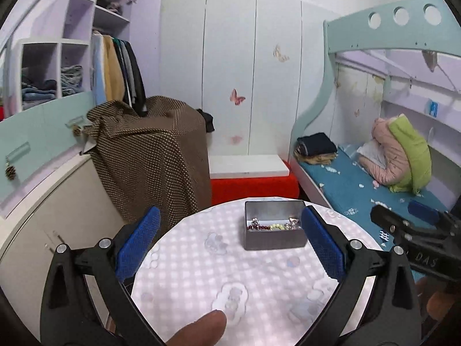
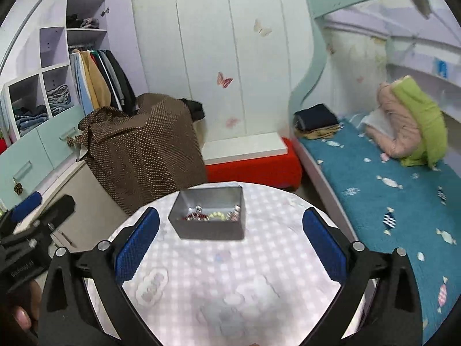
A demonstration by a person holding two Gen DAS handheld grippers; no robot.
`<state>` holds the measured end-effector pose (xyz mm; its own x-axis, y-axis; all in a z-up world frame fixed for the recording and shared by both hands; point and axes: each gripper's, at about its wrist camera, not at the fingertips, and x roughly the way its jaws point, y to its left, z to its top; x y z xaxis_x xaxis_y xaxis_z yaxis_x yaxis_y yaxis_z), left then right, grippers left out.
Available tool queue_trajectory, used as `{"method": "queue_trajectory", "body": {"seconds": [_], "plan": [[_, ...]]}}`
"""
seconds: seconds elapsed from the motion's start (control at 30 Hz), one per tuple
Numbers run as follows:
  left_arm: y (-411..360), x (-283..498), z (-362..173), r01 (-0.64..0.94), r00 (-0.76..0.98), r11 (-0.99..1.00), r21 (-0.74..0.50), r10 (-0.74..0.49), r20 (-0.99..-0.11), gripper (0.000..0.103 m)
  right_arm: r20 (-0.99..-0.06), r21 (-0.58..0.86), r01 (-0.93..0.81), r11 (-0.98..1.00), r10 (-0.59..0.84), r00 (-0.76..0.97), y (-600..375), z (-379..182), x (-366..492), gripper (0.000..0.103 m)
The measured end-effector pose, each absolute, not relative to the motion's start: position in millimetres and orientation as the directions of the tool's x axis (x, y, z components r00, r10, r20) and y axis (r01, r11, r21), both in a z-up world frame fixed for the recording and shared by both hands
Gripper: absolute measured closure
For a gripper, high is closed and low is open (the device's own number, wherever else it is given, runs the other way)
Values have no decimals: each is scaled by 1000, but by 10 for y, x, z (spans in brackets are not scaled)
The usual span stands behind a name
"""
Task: Organize jewelry
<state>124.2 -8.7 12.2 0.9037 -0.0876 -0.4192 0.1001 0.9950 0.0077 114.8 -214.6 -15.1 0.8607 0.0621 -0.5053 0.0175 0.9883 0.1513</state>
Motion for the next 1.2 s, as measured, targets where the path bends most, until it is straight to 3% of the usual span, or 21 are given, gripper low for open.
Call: {"method": "queue_trajectory", "body": {"seconds": [0.3, 0.47, 0.63, 0.8, 1.2], "plan": [[15, 311, 319, 89, 937, 996, 31, -74, -342, 5, -444, 77, 57, 995, -17, 896, -2021, -90, 341, 7], [51, 4, 272, 80, 937, 996, 33, -64, -343, 5, -412, 69, 78, 995, -43, 910, -1912, -91, 34, 7], [106, -175, 143, 47, 930, 998, 43, -28, -366, 5, -391, 57, 42, 998, -16, 920, -1762, -55, -36, 7], [114, -321, 256, 18, 950, 998, 59, 1, -312, 5, -381, 36, 21, 999, -6, 925, -1666, -40, -88, 7], [272, -359, 349, 22, 953, 1000, 1, -20, -303, 5, -370, 21, 23, 1000, -13, 929, -1631, -23, -130, 7]]}}
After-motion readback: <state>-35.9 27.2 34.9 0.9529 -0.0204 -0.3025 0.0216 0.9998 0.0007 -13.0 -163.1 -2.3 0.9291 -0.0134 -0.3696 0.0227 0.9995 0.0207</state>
